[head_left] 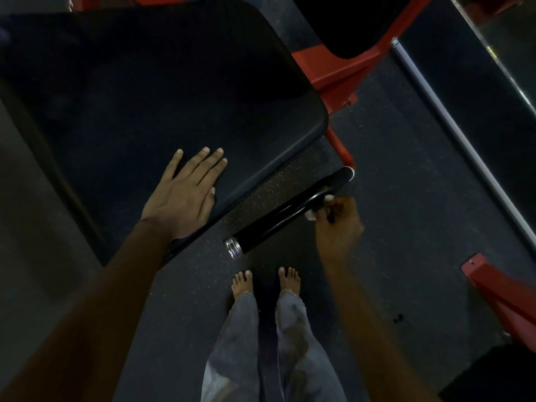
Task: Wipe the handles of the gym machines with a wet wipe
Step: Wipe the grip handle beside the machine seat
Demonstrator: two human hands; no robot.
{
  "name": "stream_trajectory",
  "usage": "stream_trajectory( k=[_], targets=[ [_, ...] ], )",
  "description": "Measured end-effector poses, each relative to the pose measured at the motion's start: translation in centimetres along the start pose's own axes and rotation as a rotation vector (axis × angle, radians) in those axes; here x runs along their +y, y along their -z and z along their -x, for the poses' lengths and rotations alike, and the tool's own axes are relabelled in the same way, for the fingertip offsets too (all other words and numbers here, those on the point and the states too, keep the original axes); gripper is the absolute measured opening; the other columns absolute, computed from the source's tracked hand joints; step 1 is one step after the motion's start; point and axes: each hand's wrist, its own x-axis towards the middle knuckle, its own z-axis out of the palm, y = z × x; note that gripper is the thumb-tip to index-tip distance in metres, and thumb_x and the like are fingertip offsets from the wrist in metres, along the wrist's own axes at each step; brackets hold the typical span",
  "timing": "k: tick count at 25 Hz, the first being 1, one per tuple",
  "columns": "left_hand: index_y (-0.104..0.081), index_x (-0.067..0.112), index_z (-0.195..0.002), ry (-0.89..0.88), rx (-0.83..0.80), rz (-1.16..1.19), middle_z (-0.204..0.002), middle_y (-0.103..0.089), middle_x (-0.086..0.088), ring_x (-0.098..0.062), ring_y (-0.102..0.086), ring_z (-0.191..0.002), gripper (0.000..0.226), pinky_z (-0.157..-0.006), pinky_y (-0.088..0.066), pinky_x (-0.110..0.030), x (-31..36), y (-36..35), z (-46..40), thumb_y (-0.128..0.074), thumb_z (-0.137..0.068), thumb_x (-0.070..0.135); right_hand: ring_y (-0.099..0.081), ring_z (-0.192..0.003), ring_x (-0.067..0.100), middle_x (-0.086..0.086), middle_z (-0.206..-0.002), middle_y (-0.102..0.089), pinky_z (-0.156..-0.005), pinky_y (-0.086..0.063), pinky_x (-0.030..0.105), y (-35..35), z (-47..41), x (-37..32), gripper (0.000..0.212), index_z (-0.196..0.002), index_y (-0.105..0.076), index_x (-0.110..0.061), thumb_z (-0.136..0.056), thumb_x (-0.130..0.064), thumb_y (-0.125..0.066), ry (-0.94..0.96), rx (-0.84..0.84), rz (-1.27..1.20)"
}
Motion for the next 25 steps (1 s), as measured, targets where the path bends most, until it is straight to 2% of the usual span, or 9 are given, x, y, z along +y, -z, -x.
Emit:
stream_trajectory(
  k=[2, 6, 11, 14, 16, 17, 19, 21, 25],
  targets=[
    [-0.022, 0.013, -0.151, -0.001, -0.001, 0.004, -0.159, -0.02, -0.003, -0.019, -0.015, -0.147, 0.059, -0.119, -0.009, -0.051, 0.1, 0.0, 0.0, -0.017, -0.095, 0.033, -0.058, -0.07, -0.002, 0.002, -0.086, -0.064, -0.064, -0.046, 0.004, -0.8, 1.8, -0.7, 0.012, -0.091, -0.059, -0.009, -0.084, -0.003, -0.065, -0.084, 0.056, -0.049],
    [-0.022, 0.013, -0.151, 0.003, -0.001, 0.003, -0.159, -0.02, -0.003, -0.019, -0.015, -0.147, 0.059, -0.119, -0.009, -0.051, -0.1, 0.0, 0.1, -0.017, -0.095, 0.032, -0.06, -0.075, -0.007, -0.002, -0.087, -0.064, -0.063, -0.048, 0.006, -1.4, 4.7, -1.9, 0.014, -0.094, -0.059, -0.012, -0.085, -0.003, -0.063, -0.174, 0.043, -0.141],
    [-0.021, 0.013, -0.151, 0.006, -0.006, 0.008, -0.159, -0.019, -0.003, -0.018, -0.013, -0.147, 0.06, -0.119, -0.009, -0.051, 0.1, -0.1, 0.1, -0.017, -0.094, 0.032, -0.063, -0.071, -0.001, -0.011, -0.074, -0.061, -0.063, -0.051, 0.015, -1.9, 10.6, -4.2, 0.018, -0.087, -0.056, -0.022, -0.087, -0.005, -0.06, -0.148, -0.136, -0.114],
    [-0.022, 0.013, -0.151, 0.014, -0.013, 0.012, -0.159, -0.019, -0.002, -0.017, -0.013, -0.147, 0.061, -0.119, -0.009, -0.051, 0.2, -0.1, 0.3, -0.017, -0.094, 0.033, -0.053, -0.071, -0.021, -0.015, -0.069, -0.055, -0.063, -0.035, -0.005, -1.0, 13.0, -6.2, 0.011, -0.088, -0.058, -0.016, -0.089, -0.005, -0.059, -0.121, -0.31, -0.066],
    [-0.025, 0.013, -0.149, 0.027, -0.016, 0.015, -0.158, -0.022, -0.003, -0.018, -0.016, -0.146, 0.06, -0.118, -0.01, -0.052, 0.4, 0.0, 0.2, -0.018, -0.093, 0.033, -0.052, -0.071, -0.023, -0.015, -0.071, -0.056, -0.066, -0.035, -0.006, -0.6, 13.3, -6.5, 0.007, -0.094, -0.059, -0.013, -0.089, -0.009, -0.061, -0.135, -0.352, -0.097],
    [-0.03, 0.011, -0.147, 0.033, -0.012, 0.025, -0.156, -0.027, -0.004, -0.02, -0.021, -0.145, 0.059, -0.118, -0.011, -0.052, 0.6, 0.0, -0.1, -0.019, -0.093, 0.032, -0.059, -0.073, -0.014, -0.012, -0.074, -0.06, -0.07, -0.043, 0.002, -0.6, 13.0, -6.4, 0.011, -0.099, -0.058, -0.019, -0.089, -0.013, -0.061, -0.163, -0.323, -0.162],
    [-0.04, 0.008, -0.141, 0.006, -0.014, 0.026, -0.148, -0.039, -0.009, -0.025, -0.03, -0.139, 0.057, -0.116, -0.017, -0.053, 0.8, 0.2, -1.3, -0.021, -0.092, 0.03, -0.065, -0.077, 0.0, -0.009, -0.085, -0.066, -0.071, -0.056, 0.026, -0.7, 11.2, -5.4, 0.019, -0.106, -0.057, -0.027, -0.088, -0.02, -0.062, -0.203, -0.118, -0.229],
    [-0.04, 0.007, -0.14, -0.068, -0.025, 0.027, -0.145, -0.041, -0.011, -0.027, -0.032, -0.137, 0.057, -0.116, -0.02, -0.05, 1.1, 0.4, -3.3, -0.021, -0.091, 0.029, -0.061, -0.082, -0.002, -0.01, -0.094, -0.063, -0.07, -0.053, 0.022, -0.4, 7.8, -4.2, 0.02, -0.107, -0.06, -0.024, -0.089, -0.016, -0.061, -0.133, 0.067, -0.145],
    [-0.032, 0.007, -0.146, -0.165, -0.049, 0.053, -0.153, -0.032, -0.009, -0.026, -0.025, -0.143, 0.057, -0.118, -0.015, -0.045, 2.1, -0.2, -8.0, -0.016, -0.097, 0.032, -0.055, -0.084, -0.002, 0.001, -0.105, -0.055, -0.074, -0.045, 0.005, 1.0, 1.4, -2.3, 0.024, -0.11, -0.065, -0.015, -0.088, -0.007, -0.062, -0.013, 0.143, -0.018]
  ],
)
